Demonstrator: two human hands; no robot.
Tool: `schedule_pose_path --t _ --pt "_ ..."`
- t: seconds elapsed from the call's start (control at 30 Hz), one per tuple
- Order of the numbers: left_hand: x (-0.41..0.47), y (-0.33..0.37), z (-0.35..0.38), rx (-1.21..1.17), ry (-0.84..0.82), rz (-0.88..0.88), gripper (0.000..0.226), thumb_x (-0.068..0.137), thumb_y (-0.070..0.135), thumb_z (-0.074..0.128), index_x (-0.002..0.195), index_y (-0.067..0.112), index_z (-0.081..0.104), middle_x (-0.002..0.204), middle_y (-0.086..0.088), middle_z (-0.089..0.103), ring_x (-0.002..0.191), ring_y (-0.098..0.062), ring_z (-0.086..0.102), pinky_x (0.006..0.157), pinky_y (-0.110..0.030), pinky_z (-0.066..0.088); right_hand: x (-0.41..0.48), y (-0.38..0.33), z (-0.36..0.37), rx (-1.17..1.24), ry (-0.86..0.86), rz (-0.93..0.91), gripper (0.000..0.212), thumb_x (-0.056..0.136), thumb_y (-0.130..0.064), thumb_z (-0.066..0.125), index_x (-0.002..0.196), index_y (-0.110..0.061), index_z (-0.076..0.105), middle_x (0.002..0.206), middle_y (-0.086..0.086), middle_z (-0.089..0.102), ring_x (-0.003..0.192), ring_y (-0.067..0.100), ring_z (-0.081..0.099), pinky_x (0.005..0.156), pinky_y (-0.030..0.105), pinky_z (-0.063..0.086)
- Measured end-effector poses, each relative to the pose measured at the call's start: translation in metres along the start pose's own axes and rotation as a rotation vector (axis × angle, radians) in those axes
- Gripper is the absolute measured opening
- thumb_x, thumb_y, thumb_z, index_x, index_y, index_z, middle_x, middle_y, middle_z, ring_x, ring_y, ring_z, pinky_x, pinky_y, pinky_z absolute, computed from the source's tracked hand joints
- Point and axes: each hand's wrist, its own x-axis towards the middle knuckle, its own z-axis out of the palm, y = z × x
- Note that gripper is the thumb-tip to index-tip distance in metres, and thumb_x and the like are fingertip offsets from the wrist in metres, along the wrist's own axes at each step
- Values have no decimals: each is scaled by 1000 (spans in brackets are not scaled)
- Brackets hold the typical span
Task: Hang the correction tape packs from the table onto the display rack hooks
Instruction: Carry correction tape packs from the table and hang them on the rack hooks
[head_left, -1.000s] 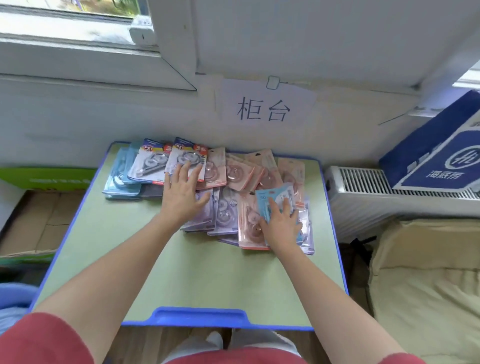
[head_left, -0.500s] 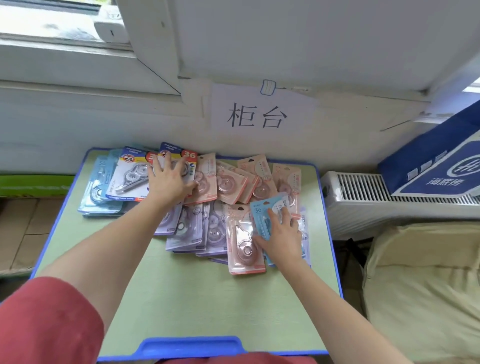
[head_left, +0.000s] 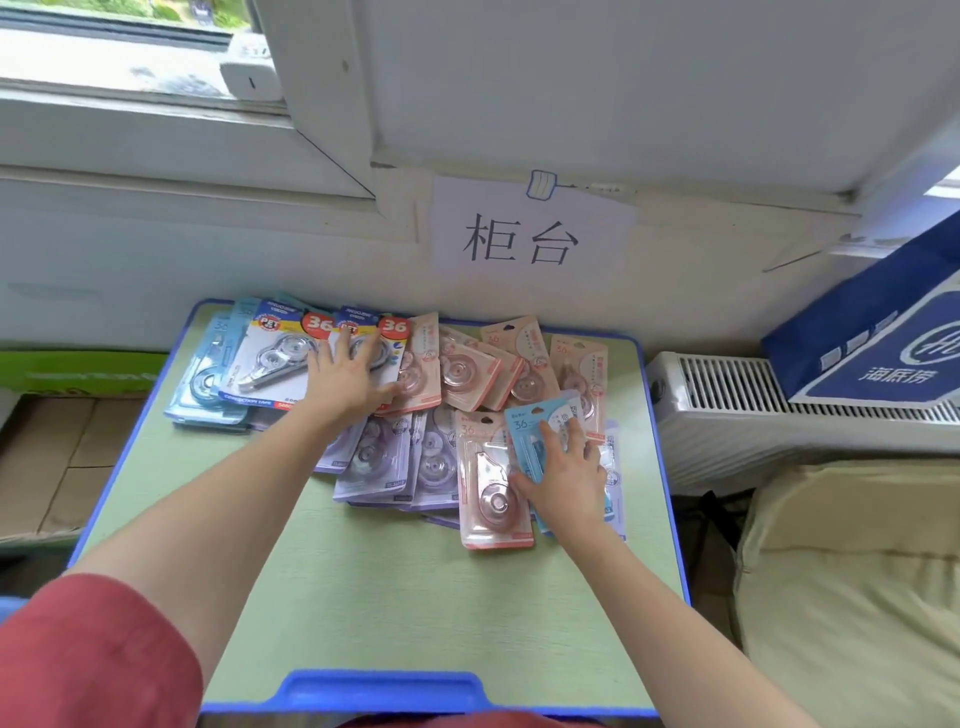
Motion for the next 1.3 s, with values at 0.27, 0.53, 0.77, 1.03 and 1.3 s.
schedule_pose_path --t 0.27,0.53,0.77,1.03,1.3 --pt "-17 6 7 -70 -15 14 84 88 60 52 153 30 8 160 -11 7 144 -42 2 117 -44 8 0 -1 3 2 20 3 78 89 -51 56 151 -26 17 159 9 4 141 37 15 111 49 25" --pt "-38 18 9 -122 72 -37 81 88 57 54 152 32 11 159 -10 7 143 -38 9 115 -45 14 -8 1 -1 27 74 -19 76 89 -52 57 150 -23 21 159 13 7 142 36 14 111 48 27" --pt "-81 21 25 -133 142 15 79 91 48 53 153 33 6 160 -8 2 144 -37 5 114 -46 12 -44 6 2 -4 142 17 74 90 -61 47 150 -26 23 158 11 11 138 33 24 107 45 28" --pt "-148 14 57 -181 214 117 81 88 42 59 153 29 12 159 -8 7 144 -39 4 114 -47 11 -109 17 25 59 212 44 65 91 -48 54 147 -27 28 158 9 12 136 34 25 104 47 31" --pt "-228 28 94 -93 181 155 81 89 44 57 153 30 9 159 -6 5 143 -37 4 114 -44 11 -186 41 51 30 209 45 63 91 -45 52 146 -28 25 158 9 11 132 32 29 100 43 34"
